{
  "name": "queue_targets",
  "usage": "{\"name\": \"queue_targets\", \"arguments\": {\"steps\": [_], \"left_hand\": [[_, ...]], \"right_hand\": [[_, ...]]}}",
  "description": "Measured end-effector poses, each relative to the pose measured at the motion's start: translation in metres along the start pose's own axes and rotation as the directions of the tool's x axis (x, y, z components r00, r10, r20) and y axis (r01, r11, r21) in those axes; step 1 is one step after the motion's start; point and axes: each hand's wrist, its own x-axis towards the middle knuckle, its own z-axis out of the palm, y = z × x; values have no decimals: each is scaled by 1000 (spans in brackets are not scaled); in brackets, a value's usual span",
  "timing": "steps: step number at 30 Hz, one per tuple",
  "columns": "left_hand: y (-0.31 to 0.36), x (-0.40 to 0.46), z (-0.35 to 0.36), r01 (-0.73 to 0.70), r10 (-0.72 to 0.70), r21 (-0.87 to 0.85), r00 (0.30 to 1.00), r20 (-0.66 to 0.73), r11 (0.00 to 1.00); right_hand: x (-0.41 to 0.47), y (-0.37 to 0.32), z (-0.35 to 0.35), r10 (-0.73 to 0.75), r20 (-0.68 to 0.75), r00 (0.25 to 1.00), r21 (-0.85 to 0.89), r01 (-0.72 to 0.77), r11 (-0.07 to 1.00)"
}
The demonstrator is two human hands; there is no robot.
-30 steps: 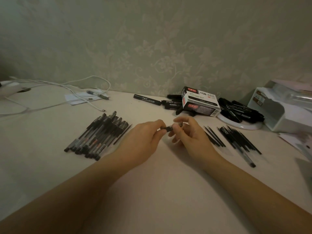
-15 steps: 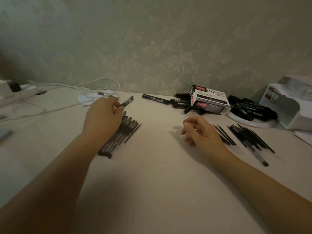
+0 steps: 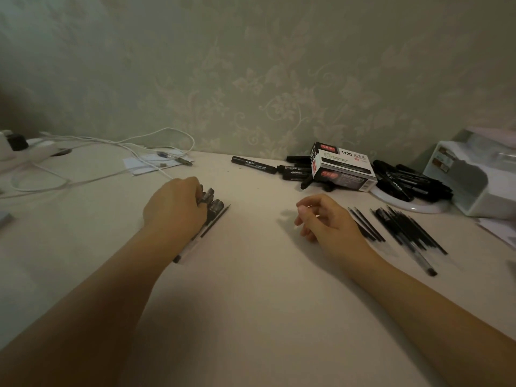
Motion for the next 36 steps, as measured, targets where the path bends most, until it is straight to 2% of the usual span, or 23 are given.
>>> {"name": "queue_targets", "arguments": {"steps": [10, 12, 13, 15, 17, 20, 22, 25, 28, 36], "left_hand": [[4, 1, 8, -58, 58, 24, 998, -10, 998], [5, 1, 8, -73, 73, 15, 997, -28, 997], [7, 0, 8, -79, 79, 2, 996, -37, 997], [13, -1, 8, -100, 98, -29, 994, -51, 995], [22, -6, 11, -168, 164, -63, 984, -63, 984], [36, -18, 19, -301, 297, -136, 954, -49, 944], [43, -25, 24, -349, 351, -179, 936, -20, 920], [48, -30, 29, -385, 395, -216, 918, 6, 897], [48, -31, 32, -395, 412, -226, 910, 32, 890], [46, -31, 35, -412, 436, -234, 898, 56, 881]], "right_hand": [[-2, -5, 0, -7, -35, 999, -45, 6, 999], [-1, -11, -4, -27, -71, 997, -133, 18, 991], [0, -14, -9, -59, -93, 994, -231, 36, 972], [5, -22, -23, -145, -122, 982, -478, 70, 876], [9, -29, -41, -165, -140, 976, -671, 29, 740], [16, -33, -71, -115, -216, 970, -845, -127, 520], [17, -33, -88, -54, -289, 956, -876, -241, 419], [15, -27, -102, 47, -349, 936, -871, -343, 353], [13, -20, -103, 119, -349, 930, -878, -369, 306], [14, -12, -101, 170, -370, 914, -866, -405, 294]]}}
